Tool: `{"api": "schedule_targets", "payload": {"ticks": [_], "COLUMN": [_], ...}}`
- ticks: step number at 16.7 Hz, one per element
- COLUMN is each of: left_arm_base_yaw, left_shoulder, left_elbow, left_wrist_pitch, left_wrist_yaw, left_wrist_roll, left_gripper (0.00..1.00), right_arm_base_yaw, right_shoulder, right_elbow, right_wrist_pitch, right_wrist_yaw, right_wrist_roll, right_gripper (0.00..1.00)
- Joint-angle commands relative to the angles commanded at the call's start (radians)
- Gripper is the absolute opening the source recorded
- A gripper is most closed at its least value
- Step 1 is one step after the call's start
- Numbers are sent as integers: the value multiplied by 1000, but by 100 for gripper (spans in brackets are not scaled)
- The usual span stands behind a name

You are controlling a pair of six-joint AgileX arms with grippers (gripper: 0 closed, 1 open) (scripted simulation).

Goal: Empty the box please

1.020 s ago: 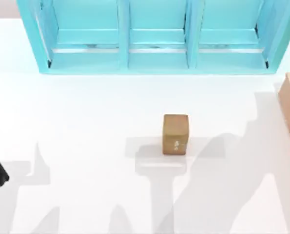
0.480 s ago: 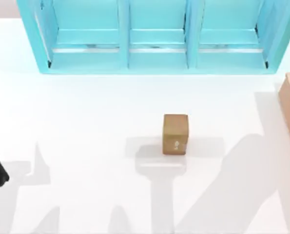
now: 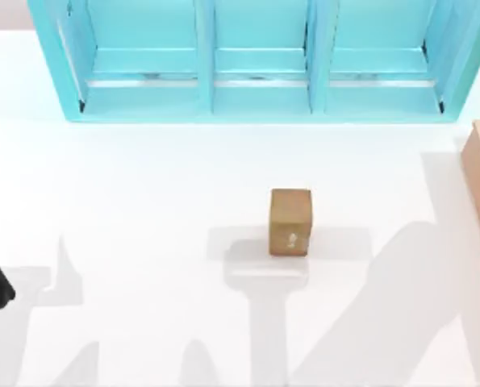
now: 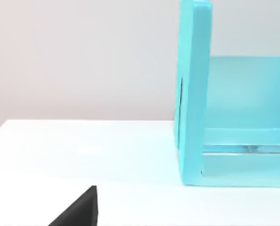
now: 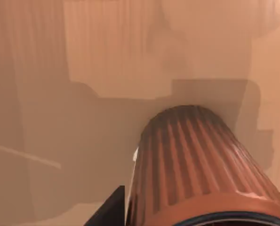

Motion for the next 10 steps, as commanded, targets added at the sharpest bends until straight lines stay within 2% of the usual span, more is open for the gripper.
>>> {"api": "schedule_targets", "payload": {"ticks": [8, 10], "left_arm_base_yaw": [0, 0], "left_shoulder": [0, 0], "left_elbow": [0, 0], "left_wrist_pitch": [0, 0], "left_wrist_yaw": [0, 0], "left_wrist_roll": [0, 0], "left_gripper": [100, 100], "right_arm_base_yaw": [0, 0], "right_shoulder": [0, 0], "right_elbow": [0, 0], "right_wrist_pitch": [0, 0], "right_wrist_yaw": [0, 0], "right_wrist_roll": [0, 0], "right_gripper": [2, 0]}}
